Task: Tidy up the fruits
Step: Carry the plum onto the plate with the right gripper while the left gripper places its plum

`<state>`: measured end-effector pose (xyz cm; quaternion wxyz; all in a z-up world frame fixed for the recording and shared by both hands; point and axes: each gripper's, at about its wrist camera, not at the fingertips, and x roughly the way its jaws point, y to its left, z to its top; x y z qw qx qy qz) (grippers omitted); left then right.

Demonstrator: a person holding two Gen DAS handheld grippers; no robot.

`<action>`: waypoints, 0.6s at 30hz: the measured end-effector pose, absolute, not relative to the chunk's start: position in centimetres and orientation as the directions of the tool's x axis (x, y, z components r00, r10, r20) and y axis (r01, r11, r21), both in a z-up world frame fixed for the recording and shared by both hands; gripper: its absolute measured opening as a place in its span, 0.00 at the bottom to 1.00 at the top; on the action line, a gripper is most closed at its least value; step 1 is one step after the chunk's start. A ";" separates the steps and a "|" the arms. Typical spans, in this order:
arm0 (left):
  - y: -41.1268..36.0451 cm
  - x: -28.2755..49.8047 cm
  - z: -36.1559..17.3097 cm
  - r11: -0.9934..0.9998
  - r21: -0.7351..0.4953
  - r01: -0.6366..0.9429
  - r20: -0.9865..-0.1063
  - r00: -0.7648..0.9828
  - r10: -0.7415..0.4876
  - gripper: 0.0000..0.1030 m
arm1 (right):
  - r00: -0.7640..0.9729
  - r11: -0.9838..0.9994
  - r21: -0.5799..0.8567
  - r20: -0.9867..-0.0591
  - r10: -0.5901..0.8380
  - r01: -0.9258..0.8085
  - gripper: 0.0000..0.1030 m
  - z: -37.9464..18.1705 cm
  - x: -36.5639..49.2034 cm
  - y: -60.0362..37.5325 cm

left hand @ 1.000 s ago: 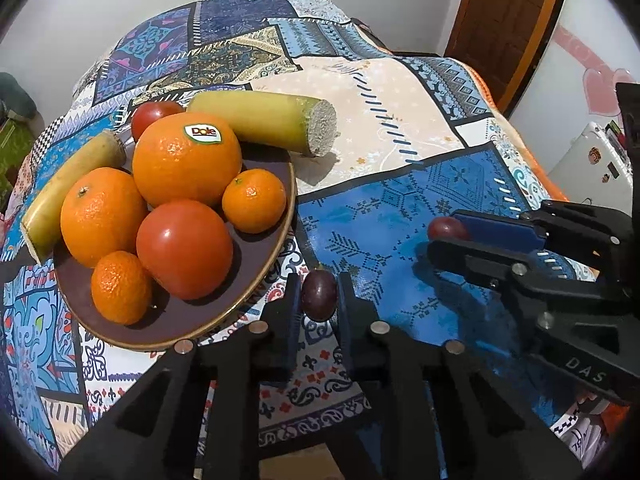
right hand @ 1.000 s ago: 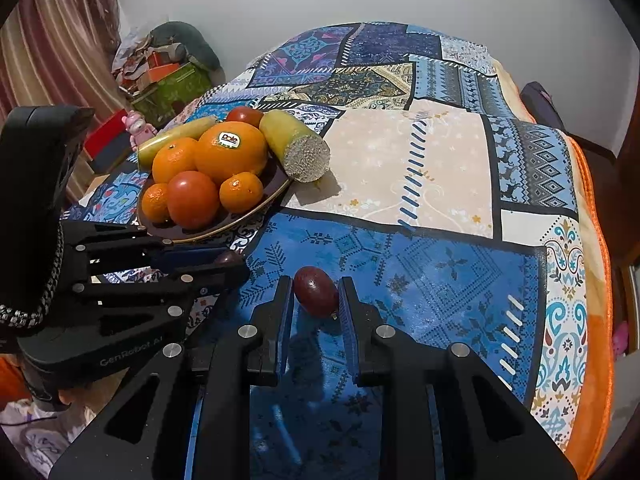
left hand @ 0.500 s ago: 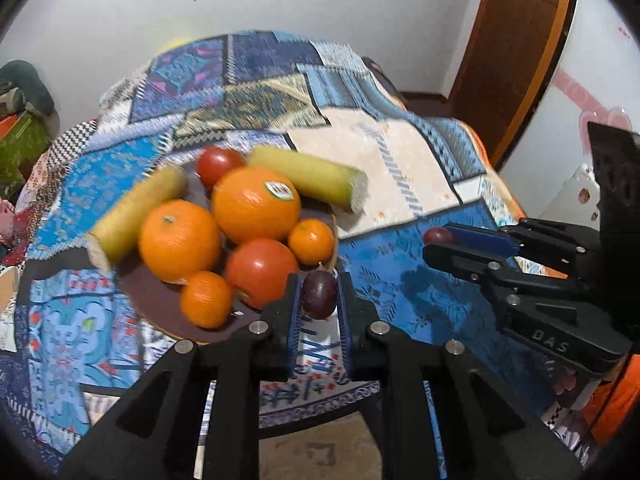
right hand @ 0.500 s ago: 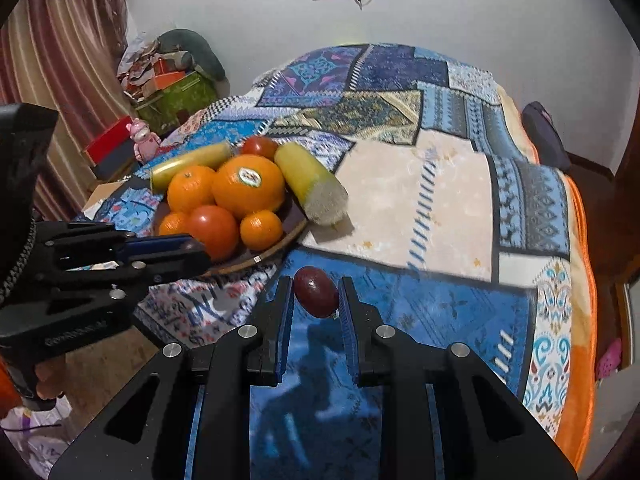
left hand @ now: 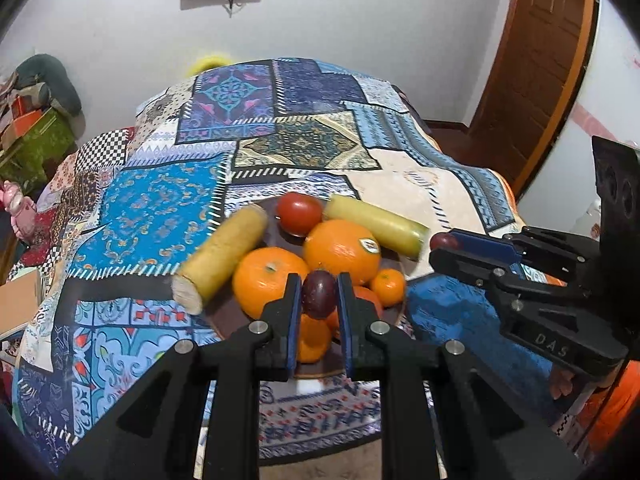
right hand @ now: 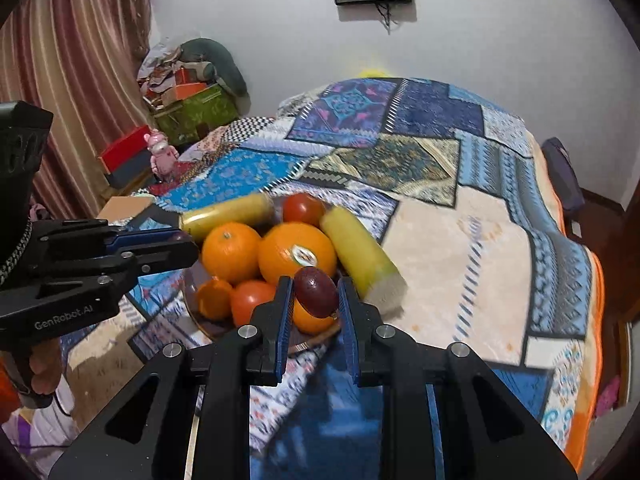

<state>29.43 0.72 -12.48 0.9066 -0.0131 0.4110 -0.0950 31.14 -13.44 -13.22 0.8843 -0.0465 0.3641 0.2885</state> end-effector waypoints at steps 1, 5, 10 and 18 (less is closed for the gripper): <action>1.1 29.8 -12.5 0.983 -0.098 0.155 -0.741 0.648 -0.176 0.16 | 0.567 0.826 0.125 -0.670 0.479 -0.550 0.20 -13.2 31.4 -12.9; 2.2 30.7 -12.5 0.984 -0.103 0.146 -0.741 0.648 -0.174 0.16 | 0.556 0.812 0.125 -0.669 0.493 -0.570 0.20 -13.5 32.7 -10.8; 3.0 32.2 -13.0 0.984 -0.103 0.142 -0.748 0.642 -0.171 0.16 | 0.539 0.801 0.137 -0.672 0.507 -0.583 0.20 -13.8 34.2 -9.1; 3.9 34.2 -14.0 0.983 -0.118 0.141 -0.754 0.631 -0.181 0.16 | 0.527 0.788 0.123 -0.680 0.510 -0.603 0.20 -14.5 35.8 -6.8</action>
